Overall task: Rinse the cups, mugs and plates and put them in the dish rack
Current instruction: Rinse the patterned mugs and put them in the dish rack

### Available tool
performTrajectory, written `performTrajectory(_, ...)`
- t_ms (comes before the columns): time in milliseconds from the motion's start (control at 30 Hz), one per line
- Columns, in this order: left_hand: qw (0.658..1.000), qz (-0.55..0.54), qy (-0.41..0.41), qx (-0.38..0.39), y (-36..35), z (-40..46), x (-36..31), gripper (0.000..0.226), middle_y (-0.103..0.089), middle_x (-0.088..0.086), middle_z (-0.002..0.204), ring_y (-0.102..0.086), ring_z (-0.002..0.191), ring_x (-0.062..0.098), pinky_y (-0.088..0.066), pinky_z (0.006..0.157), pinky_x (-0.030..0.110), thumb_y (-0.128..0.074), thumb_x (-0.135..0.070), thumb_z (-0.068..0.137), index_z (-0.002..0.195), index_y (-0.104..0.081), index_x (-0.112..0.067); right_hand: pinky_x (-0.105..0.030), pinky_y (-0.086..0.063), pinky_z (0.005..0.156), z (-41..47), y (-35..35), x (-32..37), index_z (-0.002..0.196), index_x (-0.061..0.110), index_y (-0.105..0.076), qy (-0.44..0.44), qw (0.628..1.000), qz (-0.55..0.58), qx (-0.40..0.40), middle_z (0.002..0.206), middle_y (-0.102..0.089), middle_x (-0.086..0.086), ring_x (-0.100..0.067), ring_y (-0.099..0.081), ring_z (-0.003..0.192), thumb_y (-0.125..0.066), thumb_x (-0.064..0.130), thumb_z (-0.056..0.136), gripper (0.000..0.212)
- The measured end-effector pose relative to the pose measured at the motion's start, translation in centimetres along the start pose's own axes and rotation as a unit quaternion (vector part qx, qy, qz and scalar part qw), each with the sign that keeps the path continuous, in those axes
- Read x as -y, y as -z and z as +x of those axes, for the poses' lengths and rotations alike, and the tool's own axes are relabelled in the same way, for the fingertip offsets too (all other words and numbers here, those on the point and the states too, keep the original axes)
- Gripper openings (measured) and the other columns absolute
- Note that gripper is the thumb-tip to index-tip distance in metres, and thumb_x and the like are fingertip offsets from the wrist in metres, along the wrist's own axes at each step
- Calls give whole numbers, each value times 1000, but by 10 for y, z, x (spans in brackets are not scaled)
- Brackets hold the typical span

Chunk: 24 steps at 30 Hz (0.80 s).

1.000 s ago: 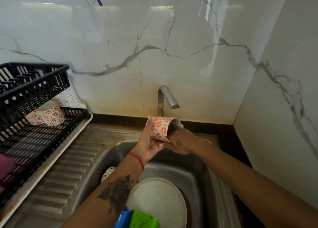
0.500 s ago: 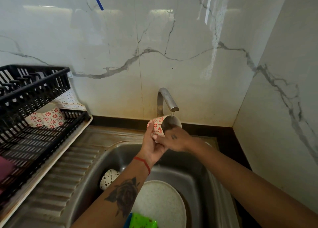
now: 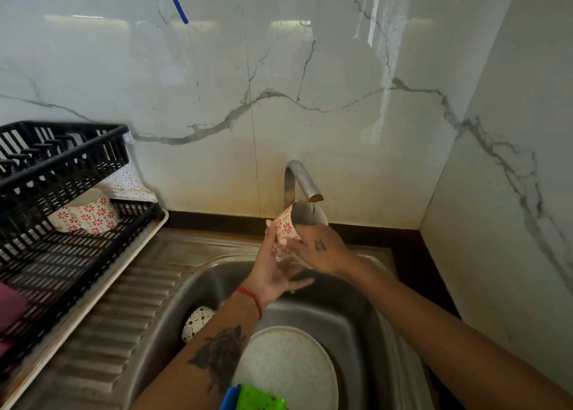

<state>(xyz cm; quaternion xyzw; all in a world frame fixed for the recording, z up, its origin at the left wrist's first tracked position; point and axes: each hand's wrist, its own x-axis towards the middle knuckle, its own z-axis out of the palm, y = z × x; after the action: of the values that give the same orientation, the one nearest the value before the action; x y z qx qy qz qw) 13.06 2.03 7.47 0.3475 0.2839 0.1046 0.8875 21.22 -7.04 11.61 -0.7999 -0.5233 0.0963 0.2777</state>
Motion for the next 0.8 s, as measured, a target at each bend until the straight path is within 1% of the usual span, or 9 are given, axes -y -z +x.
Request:
performTrajectory(100,991,-122,-37,36,-5,3,-6,74,-57,21,132,-56,120,35,-50,96,46,-62,-54,77,133,-53,-8,-33,-50,94,-6,-4,5,133,18,-48,43,994,61,82,128,-58,-7,-23,-58,113,-47,47,96,47)
performTrajectory(167,995,-97,-32,21,-3,5,-10,71,-59,21,129,-58,119,35,-50,94,47,-63,-54,79,130,-57,-6,-29,-37,105,-6,5,-1,146,21,-31,96,976,-111,159,147,-41,-6,-25,-40,133,-53,56,89,71)
performTrajectory(233,997,-67,-25,2,-2,6,-10,70,-64,20,122,-62,112,35,-54,84,47,-66,-55,76,126,-60,-6,-37,-21,116,-2,11,-11,151,21,-22,128,912,-355,160,155,-29,-6,-26,-23,143,-59,57,84,84)
performTrajectory(267,998,-59,-24,1,-3,6,-10,70,-65,20,121,-63,109,34,-55,80,46,-67,-55,75,126,-60,-6,-38,-16,117,0,11,-13,151,21,-22,110,898,-395,158,155,-29,-6,-26,-21,143,-63,49,85,83)
performTrajectory(433,1000,-22,-7,-2,-6,5,-8,69,-72,17,101,-71,87,31,-58,66,41,-64,-62,69,114,-66,-10,-34,-49,96,-7,-7,-2,138,14,-44,26,980,-104,169,132,-55,-10,-26,-55,116,-64,13,86,55)
performTrajectory(500,1000,18,-19,-8,-4,6,-10,70,-71,16,103,-69,94,32,-57,74,43,-60,-63,74,119,-64,-10,-33,-47,96,-12,-3,-8,140,15,-42,59,973,-161,158,135,-54,-10,-26,-55,118,-65,12,85,60)
performTrajectory(600,996,80,-25,-13,0,7,-16,73,-67,20,116,-62,111,35,-51,94,47,-56,-65,78,125,-60,-9,-39,-27,113,-13,1,-21,148,17,-30,138,908,-380,109,151,-37,-9,-29,-32,139,-63,16,89,67)
performTrajectory(700,999,-45,-14,10,1,3,-13,78,-66,23,116,-63,108,38,-54,88,49,-53,-70,76,126,-58,-11,-36,-31,113,-8,3,-17,144,17,-37,146,940,-307,24,147,-42,-9,-26,-39,135,-57,13,93,56)
performTrajectory(800,985,-165,-28,28,-6,0,1,77,-67,23,113,-66,102,38,-56,78,50,-59,-69,71,122,-59,-12,-36,-46,101,-2,5,-1,136,16,-50,56,992,-110,25,134,-56,-6,-23,-54,120,-55,16,93,43)
